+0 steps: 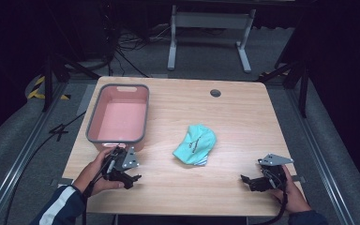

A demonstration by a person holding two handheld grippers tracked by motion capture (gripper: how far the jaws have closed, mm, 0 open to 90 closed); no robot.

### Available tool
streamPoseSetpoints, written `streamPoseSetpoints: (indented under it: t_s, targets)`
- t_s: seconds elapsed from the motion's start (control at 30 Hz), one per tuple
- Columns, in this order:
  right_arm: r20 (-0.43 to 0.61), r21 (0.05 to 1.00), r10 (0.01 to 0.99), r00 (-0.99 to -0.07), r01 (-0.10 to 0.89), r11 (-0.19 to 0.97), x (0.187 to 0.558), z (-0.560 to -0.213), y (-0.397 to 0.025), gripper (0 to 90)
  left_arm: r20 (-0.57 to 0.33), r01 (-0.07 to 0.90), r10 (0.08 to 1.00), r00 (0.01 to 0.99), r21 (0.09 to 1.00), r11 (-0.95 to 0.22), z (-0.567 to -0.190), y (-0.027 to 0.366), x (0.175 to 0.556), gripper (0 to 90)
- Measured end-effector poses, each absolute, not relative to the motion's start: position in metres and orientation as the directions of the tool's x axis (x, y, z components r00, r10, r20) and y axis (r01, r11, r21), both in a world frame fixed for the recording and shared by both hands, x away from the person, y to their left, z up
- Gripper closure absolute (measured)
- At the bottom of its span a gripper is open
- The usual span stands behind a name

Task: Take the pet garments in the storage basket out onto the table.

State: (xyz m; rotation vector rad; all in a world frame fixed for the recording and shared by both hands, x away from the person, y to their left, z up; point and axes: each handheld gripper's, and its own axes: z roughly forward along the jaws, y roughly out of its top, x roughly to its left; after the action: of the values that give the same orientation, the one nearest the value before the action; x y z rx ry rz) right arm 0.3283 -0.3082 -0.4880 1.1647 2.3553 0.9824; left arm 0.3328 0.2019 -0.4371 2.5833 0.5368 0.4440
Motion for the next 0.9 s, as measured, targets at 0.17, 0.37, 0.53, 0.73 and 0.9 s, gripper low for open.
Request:
streamPoseSetpoints:
  t_s: [0.17,0.37,0.53,0.73,0.9]
  targets:
    - [0.005,0.709,0.793,-0.609,0.562,0.427,0.328,-0.488,-0.308,0.4,0.184,0.325,0.479,0.859,0.528,-0.785,-0.446,0.223,0.332,18.6]
    - [0.006,0.709,0.793,-0.609,0.562,0.426,0.328,-0.488,-0.308,0.4,0.142,0.368,0.525,0.839,0.561,-0.741,-0.453,0.245,0.332,17.6]
    - [0.006,0.709,0.793,-0.609,0.562,0.426,0.328,-0.488,-0.308,0.4,0.079,0.410,0.559,0.825,0.598,-0.689,-0.461,0.263,0.331,17.5]
    - [0.007,0.709,0.792,-0.611,0.561,0.427,0.329,-0.488,-0.308,0.3,-0.018,0.471,0.603,0.797,0.643,-0.603,-0.477,0.290,0.333,15.5]
    - [0.007,0.709,0.791,-0.611,0.561,0.427,0.329,-0.488,-0.308,0.3,-0.018,0.458,0.620,0.784,0.691,-0.559,-0.483,0.300,0.331,14.8]
